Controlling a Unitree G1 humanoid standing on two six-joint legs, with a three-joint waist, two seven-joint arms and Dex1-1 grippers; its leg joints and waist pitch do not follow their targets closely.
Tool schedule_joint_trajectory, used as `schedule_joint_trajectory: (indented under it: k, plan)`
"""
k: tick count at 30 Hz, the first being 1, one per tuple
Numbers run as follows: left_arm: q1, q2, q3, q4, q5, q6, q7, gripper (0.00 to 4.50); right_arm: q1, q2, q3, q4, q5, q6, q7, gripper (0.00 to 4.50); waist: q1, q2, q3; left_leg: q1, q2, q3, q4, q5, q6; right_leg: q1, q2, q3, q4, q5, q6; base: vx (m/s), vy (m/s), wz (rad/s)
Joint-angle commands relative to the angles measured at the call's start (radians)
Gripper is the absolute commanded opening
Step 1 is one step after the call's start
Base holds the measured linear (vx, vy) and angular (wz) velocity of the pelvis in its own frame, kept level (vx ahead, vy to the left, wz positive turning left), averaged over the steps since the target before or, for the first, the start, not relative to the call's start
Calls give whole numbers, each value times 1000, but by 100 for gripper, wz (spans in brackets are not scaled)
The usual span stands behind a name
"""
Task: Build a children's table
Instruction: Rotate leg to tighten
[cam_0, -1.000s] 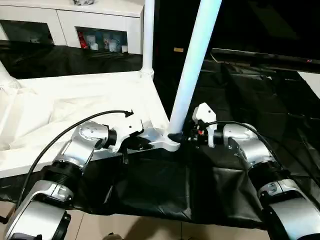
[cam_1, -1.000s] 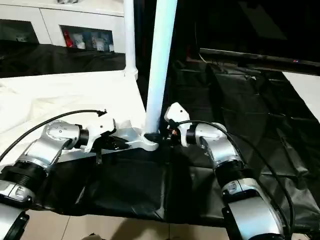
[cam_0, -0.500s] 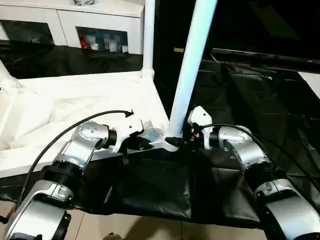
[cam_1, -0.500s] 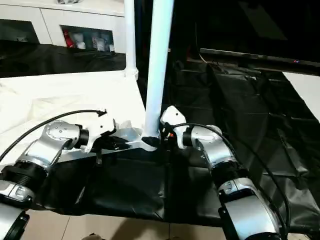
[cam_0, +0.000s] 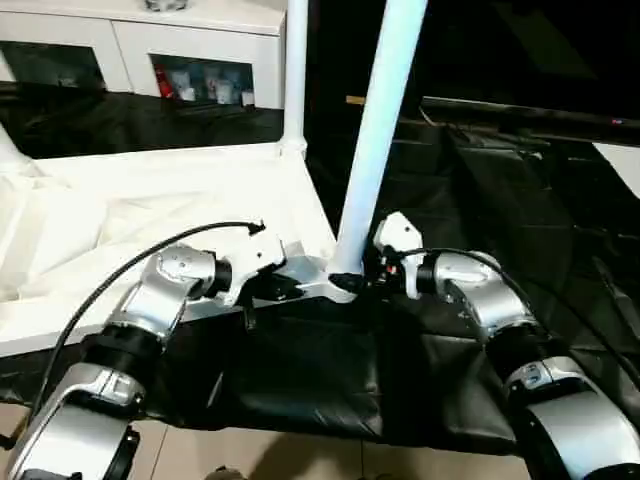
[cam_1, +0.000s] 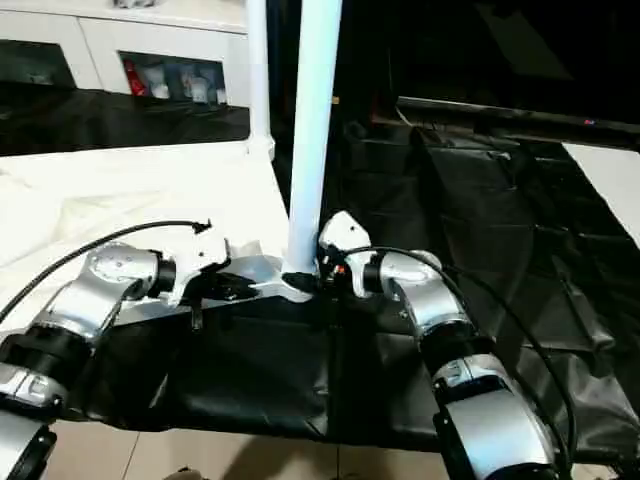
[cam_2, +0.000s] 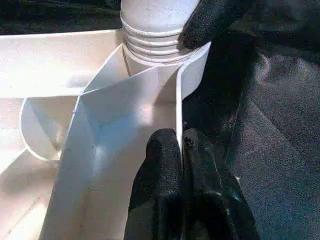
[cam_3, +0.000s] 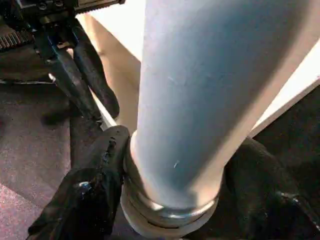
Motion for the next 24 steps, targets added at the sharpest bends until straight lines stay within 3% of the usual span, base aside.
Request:
schedule_joint_trajectory:
  k: [1,8,9,12,13,14,15,16,17,19,20,24]
  plan:
    - [35,-16,10,24,-24,10,24,0,13,8,-4,30,-9,-14,-30,262,8,-5,-63,-3,-14,14,-65,-238,22,52,-48,29,-79,-293,-188,0,0,0]
    - [6,-82,22,73,13,44,188,0,41,99,-32,61,-40,-15,-304,262,1,-9,-56,1,-15,10,-73,-293,-5,42,-48,28,-93,-424,-141,0,0,0]
    - [-22,-142,35,99,31,74,309,0,50,143,-43,78,-46,8,-414,262,2,-7,-58,2,-16,9,-73,-299,-7,43,-49,27,-95,-435,-136,0,0,0]
    - [-43,-191,38,114,38,101,380,0,52,177,-43,96,-60,20,-508,262,0,-7,-57,9,-18,10,-74,-327,-13,34,-47,29,-101,-457,-127,0,0,0]
    - [-62,-231,42,133,45,120,447,0,44,215,-60,114,-49,35,-576,262,2,0,-57,6,-22,7,-73,-334,-10,36,-46,29,-101,-471,-120,0,0,0]
    - [-71,-249,42,142,46,123,469,0,41,234,-70,120,-37,39,-593,262,1,-7,-57,7,-25,7,-73,-348,-3,34,-44,26,-106,-489,-107,0,0,0]
    - [-76,-261,42,149,47,125,482,0,38,247,-77,124,-29,40,-605,262,1,-11,-59,6,-28,7,-72,-353,8,33,-45,26,-109,-507,-94,0,0,0]
    - [-83,-276,38,159,51,119,494,0,36,264,-79,121,-28,36,-620,262,5,3,-60,8,-28,4,-73,-355,11,32,-48,25,-110,-508,-92,0,0,0]
    - [-90,-288,33,168,53,115,498,0,32,276,-76,116,-32,19,-628,262,1,-3,-61,3,-28,4,-74,-353,19,33,-47,24,-111,-496,-90,0,0,0]
    - [-97,-296,27,180,60,105,496,0,27,289,-73,110,-35,-1,-633,318,2,12,-63,0,-27,1,-79,-359,19,37,-48,21,-111,-477,-94,0,0,0]
    - [-96,-292,21,179,67,94,489,0,26,287,-74,107,-32,-8,-621,318,1,6,-65,-1,-26,1,-80,-357,22,40,-47,21,-111,-450,-100,0,0,0]
    - [-75,-258,14,151,66,72,420,0,27,245,-86,86,-28,-17,-582,364,2,7,-64,-2,-27,2,-81,-371,32,39,-48,22,-111,-438,-112,0,0,0]
